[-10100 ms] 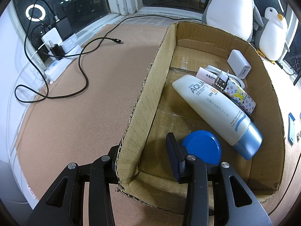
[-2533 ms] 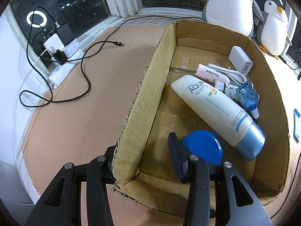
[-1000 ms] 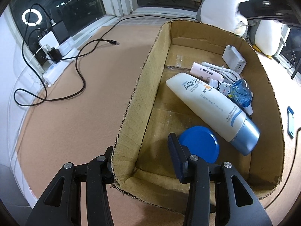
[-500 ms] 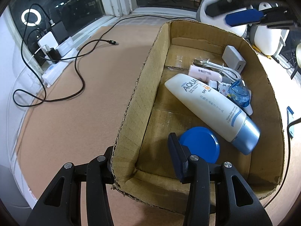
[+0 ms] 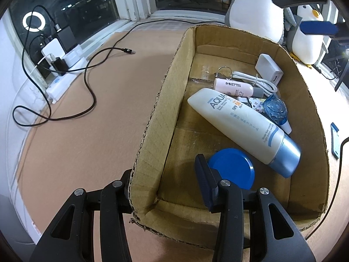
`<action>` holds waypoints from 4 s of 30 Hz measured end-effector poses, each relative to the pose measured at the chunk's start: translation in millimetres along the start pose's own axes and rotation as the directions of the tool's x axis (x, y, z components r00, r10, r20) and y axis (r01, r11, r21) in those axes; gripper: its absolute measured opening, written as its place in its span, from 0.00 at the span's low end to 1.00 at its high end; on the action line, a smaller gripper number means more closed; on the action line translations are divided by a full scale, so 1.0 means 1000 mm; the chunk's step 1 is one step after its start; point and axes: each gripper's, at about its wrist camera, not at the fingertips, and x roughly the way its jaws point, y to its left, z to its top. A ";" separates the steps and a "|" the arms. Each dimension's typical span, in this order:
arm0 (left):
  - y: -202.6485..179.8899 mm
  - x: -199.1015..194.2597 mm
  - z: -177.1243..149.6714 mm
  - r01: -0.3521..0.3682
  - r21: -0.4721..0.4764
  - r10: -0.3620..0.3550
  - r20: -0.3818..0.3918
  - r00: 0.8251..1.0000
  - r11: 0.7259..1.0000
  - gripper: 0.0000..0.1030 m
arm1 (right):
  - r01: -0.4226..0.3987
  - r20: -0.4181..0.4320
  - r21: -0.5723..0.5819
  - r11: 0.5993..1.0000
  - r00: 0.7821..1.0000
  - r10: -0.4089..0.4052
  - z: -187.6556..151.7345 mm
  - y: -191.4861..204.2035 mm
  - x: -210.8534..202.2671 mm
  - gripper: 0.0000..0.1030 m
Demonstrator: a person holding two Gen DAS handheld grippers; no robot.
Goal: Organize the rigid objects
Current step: 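Move the right tool back to the blue phone stand, then grasp the blue phone stand with the right tool and lift it, then carry the blue phone stand into the box and release it with the right tool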
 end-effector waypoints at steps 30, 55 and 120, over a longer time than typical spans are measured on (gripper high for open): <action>-0.003 -0.001 0.000 -0.015 0.022 0.015 0.003 1.000 1.000 0.44 | 0.218 -0.008 0.222 0.950 0.975 -0.222 -0.131 -0.126 -0.117 0.71; 0.002 0.001 0.001 0.014 0.006 -0.014 0.007 1.000 1.000 0.44 | 0.321 -0.289 0.474 0.820 0.936 -0.200 -0.151 -0.191 -0.015 0.52; -0.001 0.002 0.000 0.024 -0.001 -0.024 0.003 1.000 1.000 0.44 | 0.085 -0.067 -0.045 0.995 0.994 -0.087 -0.042 0.013 0.001 0.33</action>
